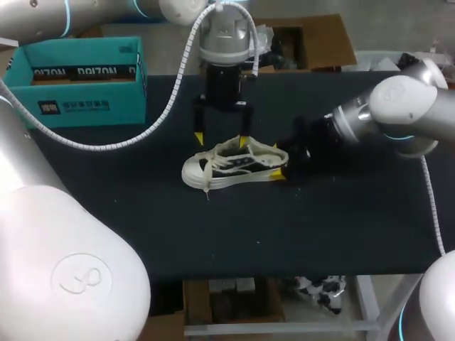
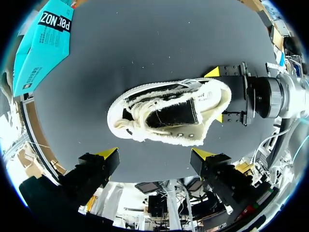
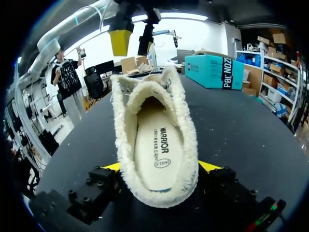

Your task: Open the shoe tongue, take the insole out of the shoe, put the insole back into the shoe, and pack the shoe into the shoebox

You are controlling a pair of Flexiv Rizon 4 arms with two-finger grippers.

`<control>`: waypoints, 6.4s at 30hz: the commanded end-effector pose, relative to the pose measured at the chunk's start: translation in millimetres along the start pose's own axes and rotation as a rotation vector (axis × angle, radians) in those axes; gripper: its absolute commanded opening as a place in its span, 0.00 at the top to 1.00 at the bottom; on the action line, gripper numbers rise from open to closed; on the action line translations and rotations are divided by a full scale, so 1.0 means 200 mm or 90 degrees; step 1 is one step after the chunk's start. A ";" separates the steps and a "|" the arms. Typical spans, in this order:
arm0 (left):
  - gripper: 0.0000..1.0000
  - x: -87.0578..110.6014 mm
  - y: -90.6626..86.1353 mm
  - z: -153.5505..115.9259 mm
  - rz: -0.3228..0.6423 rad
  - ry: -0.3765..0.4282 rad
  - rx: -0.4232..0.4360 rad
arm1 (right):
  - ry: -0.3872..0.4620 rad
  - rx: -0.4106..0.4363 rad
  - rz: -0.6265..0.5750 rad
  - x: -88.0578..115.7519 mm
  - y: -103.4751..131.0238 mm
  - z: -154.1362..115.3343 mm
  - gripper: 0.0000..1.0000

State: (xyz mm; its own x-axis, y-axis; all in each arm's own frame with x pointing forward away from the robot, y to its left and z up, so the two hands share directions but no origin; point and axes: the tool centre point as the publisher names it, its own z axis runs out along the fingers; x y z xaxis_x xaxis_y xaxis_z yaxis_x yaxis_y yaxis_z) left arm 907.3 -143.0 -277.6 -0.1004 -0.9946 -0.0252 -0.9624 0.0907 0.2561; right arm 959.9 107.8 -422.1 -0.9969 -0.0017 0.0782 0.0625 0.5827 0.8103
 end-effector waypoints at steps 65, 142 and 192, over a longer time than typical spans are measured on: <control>1.00 -0.19 -0.02 0.22 -0.155 0.144 0.068 | -0.040 -0.009 0.014 0.10 -0.02 0.05 1.00; 1.00 0.20 -0.15 0.17 1.046 0.035 0.103 | -0.040 -0.009 0.014 0.10 -0.02 0.05 1.00; 0.75 0.18 -0.25 0.72 0.938 -0.090 0.136 | -0.040 -0.009 0.014 0.10 -0.02 0.05 1.00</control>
State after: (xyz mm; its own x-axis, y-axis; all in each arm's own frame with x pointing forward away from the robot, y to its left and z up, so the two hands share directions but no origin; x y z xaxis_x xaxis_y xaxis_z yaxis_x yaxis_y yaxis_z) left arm 922.8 -178.3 -400.0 -0.9973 0.0069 0.0730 0.0071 1.0000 0.0021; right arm 943.0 111.3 -424.6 -0.9960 0.0643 0.0622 0.0879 0.5732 0.8147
